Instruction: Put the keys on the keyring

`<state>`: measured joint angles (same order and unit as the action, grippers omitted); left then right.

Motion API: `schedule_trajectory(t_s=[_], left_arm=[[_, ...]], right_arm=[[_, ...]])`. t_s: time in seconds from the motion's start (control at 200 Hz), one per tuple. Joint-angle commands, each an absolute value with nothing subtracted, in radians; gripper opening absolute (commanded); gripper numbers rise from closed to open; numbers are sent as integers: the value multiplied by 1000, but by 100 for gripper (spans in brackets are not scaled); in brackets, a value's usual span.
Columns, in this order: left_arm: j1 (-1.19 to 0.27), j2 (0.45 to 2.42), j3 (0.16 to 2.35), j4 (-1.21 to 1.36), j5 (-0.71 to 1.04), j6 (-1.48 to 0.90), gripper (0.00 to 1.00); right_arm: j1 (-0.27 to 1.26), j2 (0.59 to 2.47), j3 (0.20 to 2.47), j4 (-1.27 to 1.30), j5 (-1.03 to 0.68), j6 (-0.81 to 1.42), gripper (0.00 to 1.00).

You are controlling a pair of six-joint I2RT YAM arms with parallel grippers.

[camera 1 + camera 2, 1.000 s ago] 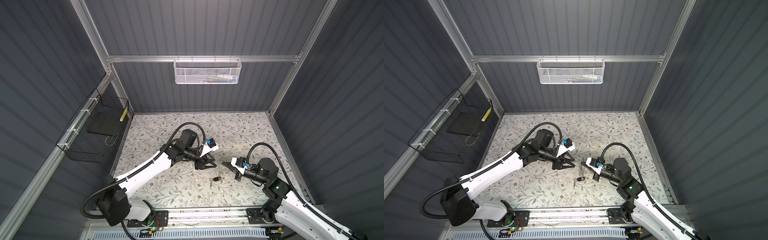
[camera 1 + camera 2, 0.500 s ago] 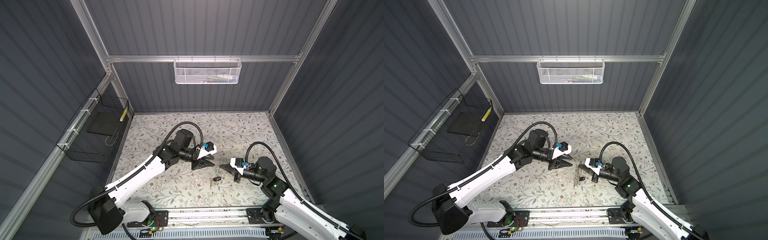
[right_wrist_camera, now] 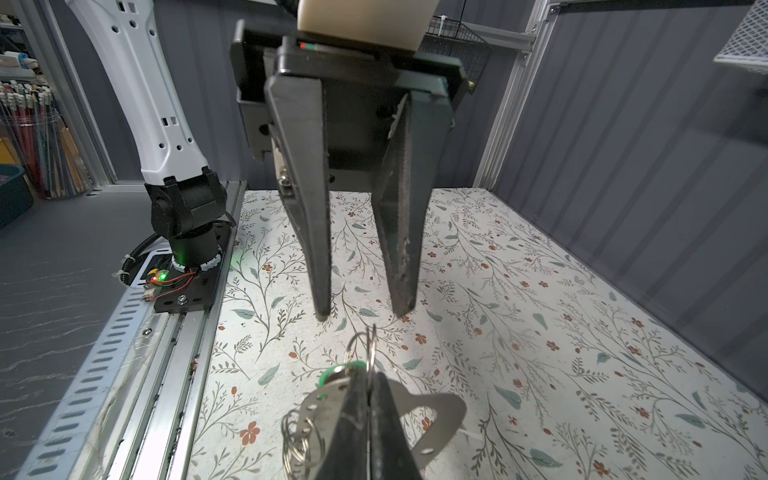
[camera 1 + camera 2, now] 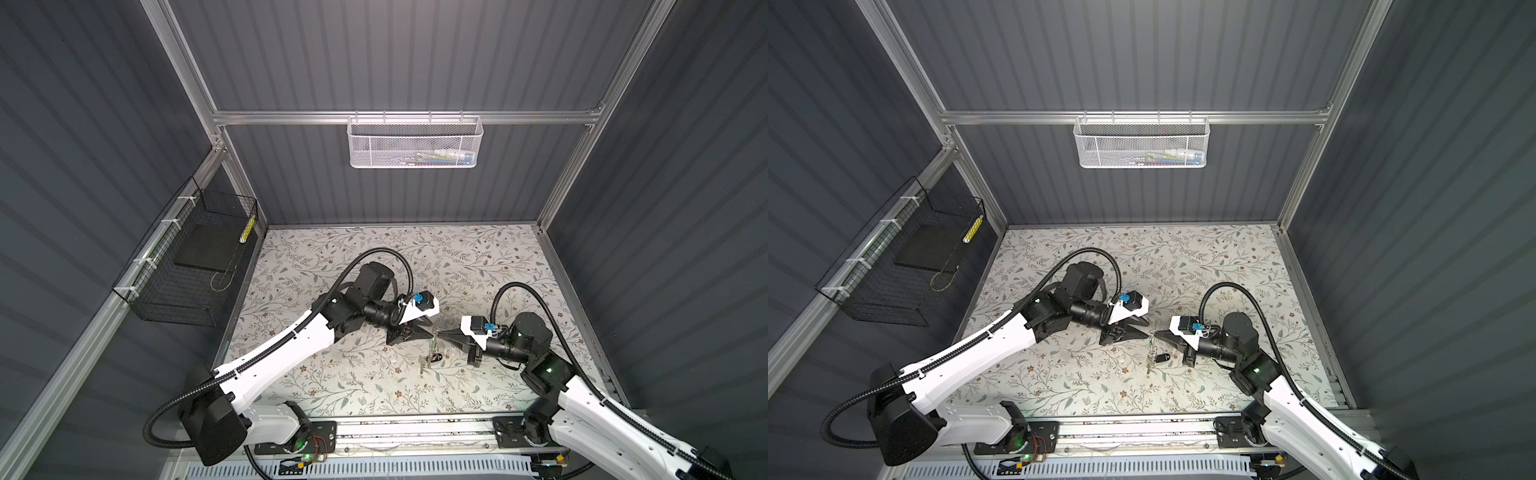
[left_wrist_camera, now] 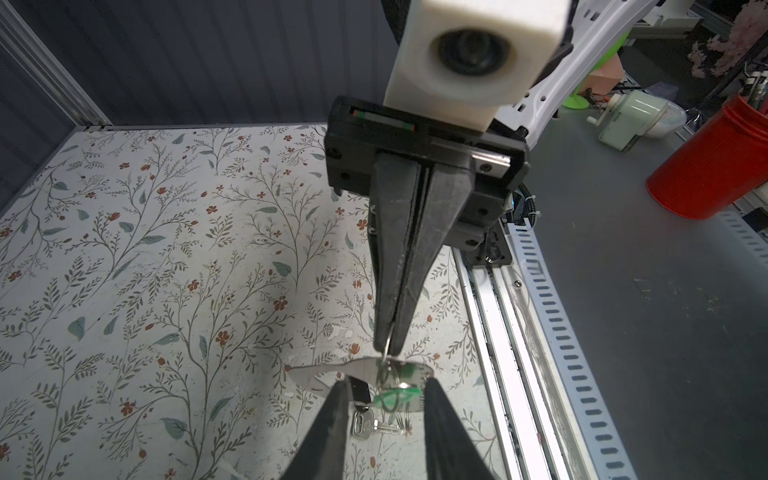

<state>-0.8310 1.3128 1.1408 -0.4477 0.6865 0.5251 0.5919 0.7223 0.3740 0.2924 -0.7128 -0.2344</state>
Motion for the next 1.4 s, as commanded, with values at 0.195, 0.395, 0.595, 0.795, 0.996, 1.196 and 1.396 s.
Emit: schedule_trajectory(t_s=[0.195,0.395,0.595,0.795,0.996,1.196,1.396], left_arm=[[-851,1354,1172,-456,697,542,24],[-853,1356,1180,-456,692,548,17],[-855,1353,1190,-476,694,558,4],[-855,1364,1237,-554,636,567,0],[-857,1419,1356,-726,533,591,0],[-867,1471,1459,-829,474,598,0],[-886,1509,1517,-898,430,610,0]], right_arm=[[598,719,406,342,-757,-210,0],[599,728,408,336,-761,-213,0],[600,736,406,335,-750,-215,0],[600,698,385,322,-619,-215,26],[600,642,395,241,-516,-235,36],[603,645,406,255,-505,-202,34],[615,688,416,317,-515,-174,29]])
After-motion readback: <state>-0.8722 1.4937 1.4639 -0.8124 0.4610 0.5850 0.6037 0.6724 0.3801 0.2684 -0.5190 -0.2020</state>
